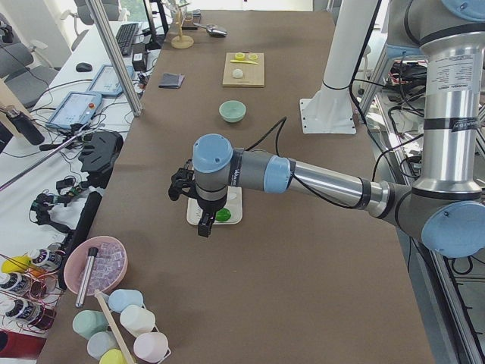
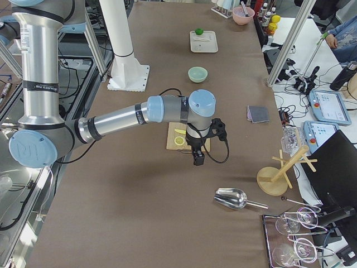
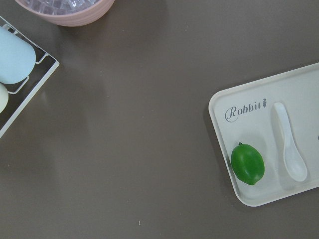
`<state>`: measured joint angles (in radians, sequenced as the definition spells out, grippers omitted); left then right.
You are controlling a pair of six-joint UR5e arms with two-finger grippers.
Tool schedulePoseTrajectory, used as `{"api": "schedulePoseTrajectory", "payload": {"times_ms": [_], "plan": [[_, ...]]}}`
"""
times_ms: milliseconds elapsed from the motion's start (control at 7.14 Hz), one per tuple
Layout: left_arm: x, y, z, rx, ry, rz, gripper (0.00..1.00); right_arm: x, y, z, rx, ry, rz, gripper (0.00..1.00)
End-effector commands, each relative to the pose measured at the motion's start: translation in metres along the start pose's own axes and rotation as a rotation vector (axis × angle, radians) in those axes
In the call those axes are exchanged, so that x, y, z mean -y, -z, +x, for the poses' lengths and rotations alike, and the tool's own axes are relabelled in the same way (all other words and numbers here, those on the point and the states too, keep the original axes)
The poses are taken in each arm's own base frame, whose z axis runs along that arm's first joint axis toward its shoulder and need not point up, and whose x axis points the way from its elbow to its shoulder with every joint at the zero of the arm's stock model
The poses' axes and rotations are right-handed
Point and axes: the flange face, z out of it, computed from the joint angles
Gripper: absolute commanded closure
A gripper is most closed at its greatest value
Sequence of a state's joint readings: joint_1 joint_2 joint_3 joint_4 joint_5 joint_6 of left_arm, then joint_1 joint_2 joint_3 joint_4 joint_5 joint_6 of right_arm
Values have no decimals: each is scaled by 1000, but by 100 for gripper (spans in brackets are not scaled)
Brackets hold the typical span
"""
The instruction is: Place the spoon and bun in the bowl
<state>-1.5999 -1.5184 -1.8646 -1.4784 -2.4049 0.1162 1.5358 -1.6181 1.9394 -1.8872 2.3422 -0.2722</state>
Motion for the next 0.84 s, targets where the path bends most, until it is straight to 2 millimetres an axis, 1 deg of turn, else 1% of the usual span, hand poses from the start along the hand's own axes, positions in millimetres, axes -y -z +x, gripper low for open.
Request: {"api": "schedulePoseTrajectory", "payload": {"times_ms": [0,140,280,420,560,700], "plan": [[-1,-1,-2,0,8,-1,2,1,0,-2,0,9,1,0],[3,1,2,-2,38,6,2,7,-2,-8,-6,51,24,0],[17,-1,18,-5,91,16,2,14,-6,-18,-1,79,42,0],[31,-24,50,-18,103,-5,2,19,-14,-30,31,41,32,0],[49,-48,94,-37,144,-13,2,29,-21,-48,54,-11,42,0],[56,-66,121,-56,156,-20,2,40,-40,-78,65,-13,47,0]]}}
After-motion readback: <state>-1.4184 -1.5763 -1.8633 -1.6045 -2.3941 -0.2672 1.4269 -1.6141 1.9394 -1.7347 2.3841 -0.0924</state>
